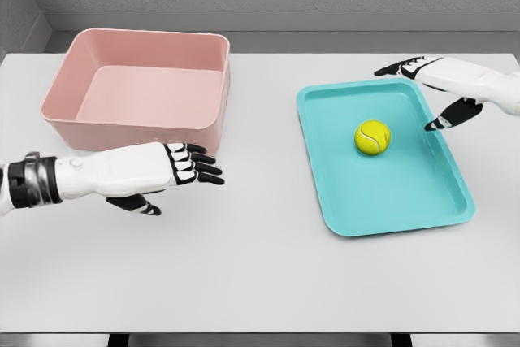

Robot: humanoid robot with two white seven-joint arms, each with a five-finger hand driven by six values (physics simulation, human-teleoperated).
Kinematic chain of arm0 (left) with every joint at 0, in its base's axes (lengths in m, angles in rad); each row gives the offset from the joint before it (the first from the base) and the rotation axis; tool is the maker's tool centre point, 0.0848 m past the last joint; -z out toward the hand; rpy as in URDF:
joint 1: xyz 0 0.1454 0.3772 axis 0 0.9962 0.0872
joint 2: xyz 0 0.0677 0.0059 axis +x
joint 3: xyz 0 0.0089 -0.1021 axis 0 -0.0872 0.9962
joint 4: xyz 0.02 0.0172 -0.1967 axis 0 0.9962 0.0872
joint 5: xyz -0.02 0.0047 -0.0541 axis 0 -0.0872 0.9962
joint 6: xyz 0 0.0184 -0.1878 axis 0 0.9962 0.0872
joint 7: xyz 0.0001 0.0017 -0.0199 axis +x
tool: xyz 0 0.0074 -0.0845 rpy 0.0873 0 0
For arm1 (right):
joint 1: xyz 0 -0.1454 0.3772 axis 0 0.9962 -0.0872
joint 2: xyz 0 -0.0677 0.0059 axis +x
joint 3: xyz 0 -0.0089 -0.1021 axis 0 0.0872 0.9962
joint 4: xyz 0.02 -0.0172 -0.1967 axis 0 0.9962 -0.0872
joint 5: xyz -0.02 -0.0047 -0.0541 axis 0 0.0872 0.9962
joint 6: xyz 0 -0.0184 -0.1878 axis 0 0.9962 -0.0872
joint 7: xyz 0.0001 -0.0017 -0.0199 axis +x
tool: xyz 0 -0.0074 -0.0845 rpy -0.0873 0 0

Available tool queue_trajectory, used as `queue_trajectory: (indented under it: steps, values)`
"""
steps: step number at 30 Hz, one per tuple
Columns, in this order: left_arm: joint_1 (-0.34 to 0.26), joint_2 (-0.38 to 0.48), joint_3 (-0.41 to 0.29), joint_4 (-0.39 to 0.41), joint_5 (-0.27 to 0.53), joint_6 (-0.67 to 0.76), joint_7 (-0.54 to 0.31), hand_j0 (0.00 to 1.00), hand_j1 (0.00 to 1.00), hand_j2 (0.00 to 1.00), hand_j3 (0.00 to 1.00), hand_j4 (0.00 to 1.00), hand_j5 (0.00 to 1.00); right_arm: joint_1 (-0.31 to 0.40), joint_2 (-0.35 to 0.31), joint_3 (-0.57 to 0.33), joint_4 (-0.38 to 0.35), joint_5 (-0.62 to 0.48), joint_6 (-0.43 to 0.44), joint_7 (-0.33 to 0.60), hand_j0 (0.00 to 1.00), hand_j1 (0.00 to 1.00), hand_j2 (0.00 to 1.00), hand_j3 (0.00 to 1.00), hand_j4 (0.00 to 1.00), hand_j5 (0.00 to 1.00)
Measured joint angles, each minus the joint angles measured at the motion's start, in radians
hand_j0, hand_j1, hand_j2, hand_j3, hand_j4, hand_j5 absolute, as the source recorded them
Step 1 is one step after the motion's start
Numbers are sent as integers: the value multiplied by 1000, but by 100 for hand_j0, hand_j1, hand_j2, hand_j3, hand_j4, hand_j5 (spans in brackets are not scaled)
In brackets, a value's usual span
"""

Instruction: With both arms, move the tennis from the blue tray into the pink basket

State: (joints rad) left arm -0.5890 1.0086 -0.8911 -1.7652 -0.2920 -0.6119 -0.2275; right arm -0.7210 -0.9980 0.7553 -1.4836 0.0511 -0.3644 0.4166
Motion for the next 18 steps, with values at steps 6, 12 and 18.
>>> queue_trajectory:
  steps: [6,12,18]
  values:
    - [-9,9,-14,0,-30,0,-70,100,100,100,100,100,100,0,-2,23,-9,5,-7,2,100,100,100,100,100,100]
    - [-26,9,-15,0,-38,-1,-241,100,100,100,100,100,100,0,9,69,-18,9,-10,7,100,100,100,100,100,100]
    - [-55,2,-14,0,-22,-1,-300,100,100,100,100,100,100,-26,46,89,-5,32,5,71,100,100,100,100,100,100]
